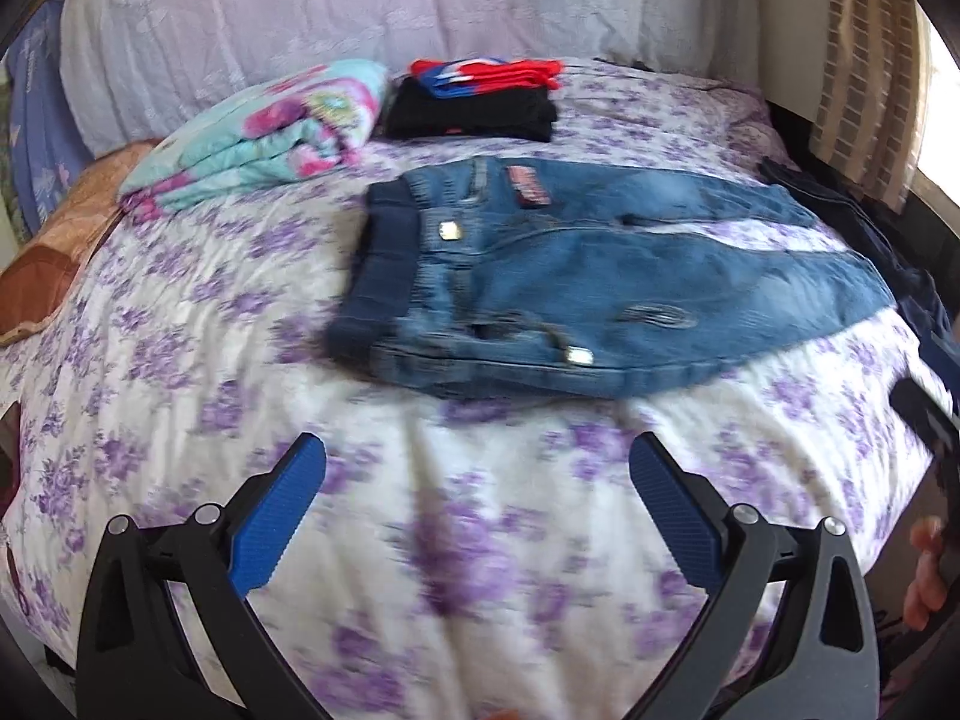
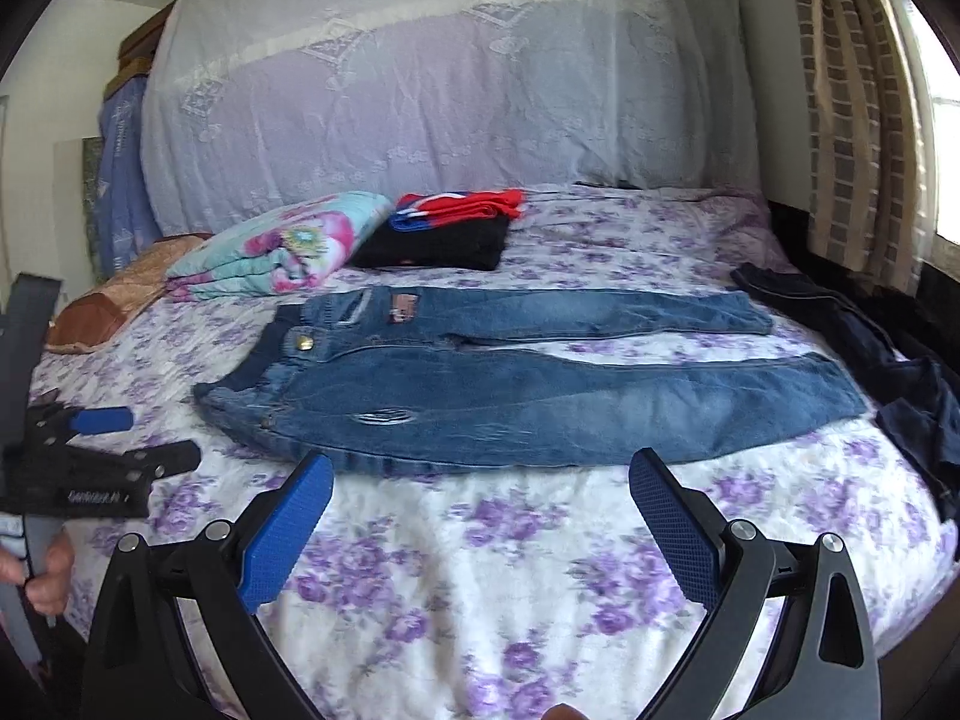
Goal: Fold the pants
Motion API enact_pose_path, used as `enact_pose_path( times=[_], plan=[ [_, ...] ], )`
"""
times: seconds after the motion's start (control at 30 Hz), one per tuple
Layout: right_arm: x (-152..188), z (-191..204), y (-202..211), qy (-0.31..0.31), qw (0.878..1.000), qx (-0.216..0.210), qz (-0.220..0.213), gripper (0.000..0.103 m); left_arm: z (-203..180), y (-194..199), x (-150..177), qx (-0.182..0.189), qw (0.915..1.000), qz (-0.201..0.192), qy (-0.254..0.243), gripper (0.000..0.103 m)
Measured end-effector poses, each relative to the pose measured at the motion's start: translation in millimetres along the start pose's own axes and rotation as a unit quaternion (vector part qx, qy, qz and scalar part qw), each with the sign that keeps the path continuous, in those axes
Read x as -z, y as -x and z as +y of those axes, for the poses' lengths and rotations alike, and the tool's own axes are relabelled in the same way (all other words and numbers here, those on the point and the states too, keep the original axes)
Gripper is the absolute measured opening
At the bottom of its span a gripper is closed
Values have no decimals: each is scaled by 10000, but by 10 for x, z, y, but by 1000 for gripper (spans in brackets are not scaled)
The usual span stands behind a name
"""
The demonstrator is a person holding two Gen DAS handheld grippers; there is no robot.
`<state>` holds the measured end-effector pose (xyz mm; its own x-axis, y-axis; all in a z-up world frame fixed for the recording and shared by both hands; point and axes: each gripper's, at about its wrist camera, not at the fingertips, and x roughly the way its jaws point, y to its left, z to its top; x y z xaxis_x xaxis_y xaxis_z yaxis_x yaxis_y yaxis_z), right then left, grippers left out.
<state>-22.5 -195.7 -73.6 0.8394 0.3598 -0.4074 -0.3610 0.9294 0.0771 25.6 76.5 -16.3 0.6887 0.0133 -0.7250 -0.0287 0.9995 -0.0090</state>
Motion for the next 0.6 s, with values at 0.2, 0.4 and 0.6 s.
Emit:
enact_pose_path(
  times=[0.2, 0.4, 0.6],
  plan=[
    [-110, 819, -340, 1529, 9874, -367, 186, 100, 873, -316, -447, 588, 9965, 439, 411, 99],
    [-130, 1660, -897, 3268, 9428, -445, 478, 100, 1276, -776, -1067, 976, 9926, 596, 414, 99],
    [-174, 2094, -1469, 4078, 9101, -242, 700, 97, 1374, -1361, -1518, 1620, 9798, 1040, 535, 99]
  ],
)
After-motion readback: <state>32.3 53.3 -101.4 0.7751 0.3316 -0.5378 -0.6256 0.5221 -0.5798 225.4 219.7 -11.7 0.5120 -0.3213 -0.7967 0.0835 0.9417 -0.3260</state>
